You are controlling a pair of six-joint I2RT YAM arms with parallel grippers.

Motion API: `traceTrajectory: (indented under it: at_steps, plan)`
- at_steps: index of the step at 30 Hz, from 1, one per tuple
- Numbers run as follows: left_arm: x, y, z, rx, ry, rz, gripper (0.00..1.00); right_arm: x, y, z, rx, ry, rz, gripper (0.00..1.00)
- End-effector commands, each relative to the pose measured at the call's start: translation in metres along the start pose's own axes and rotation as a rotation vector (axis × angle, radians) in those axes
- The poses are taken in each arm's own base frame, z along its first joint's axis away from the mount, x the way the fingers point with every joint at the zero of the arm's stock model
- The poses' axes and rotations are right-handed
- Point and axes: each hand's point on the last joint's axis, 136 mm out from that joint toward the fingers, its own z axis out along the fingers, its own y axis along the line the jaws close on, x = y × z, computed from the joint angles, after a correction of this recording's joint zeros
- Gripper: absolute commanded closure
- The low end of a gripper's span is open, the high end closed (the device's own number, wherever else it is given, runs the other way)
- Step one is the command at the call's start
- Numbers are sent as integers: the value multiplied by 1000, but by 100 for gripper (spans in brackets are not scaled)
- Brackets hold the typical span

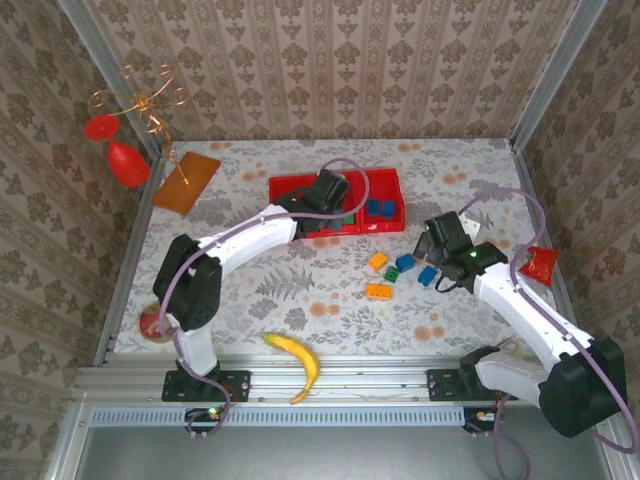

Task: Sort the legos into containers by color
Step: Place the lego in the container.

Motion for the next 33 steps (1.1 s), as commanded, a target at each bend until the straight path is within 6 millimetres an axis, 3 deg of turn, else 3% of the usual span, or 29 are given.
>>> traceTrajectory:
  at_steps: [1, 7, 19, 26, 33]
  plan:
    - [-15, 9, 12, -33, -10, 45, 80, 12, -12, -1, 22, 32, 41, 0]
    - [-28, 16, 32, -38, -11, 42, 78, 28, -19, 1, 17, 62, 63, 0]
    - [-41, 24, 46, -27, -13, 19, 62, 43, -23, 7, 23, 103, 72, 0]
    - [-50, 24, 37, -20, -37, 11, 48, 51, -21, 11, 22, 135, 78, 1]
    - [-60, 27, 11, -10, -83, -8, 41, 59, -17, 12, 16, 158, 74, 5]
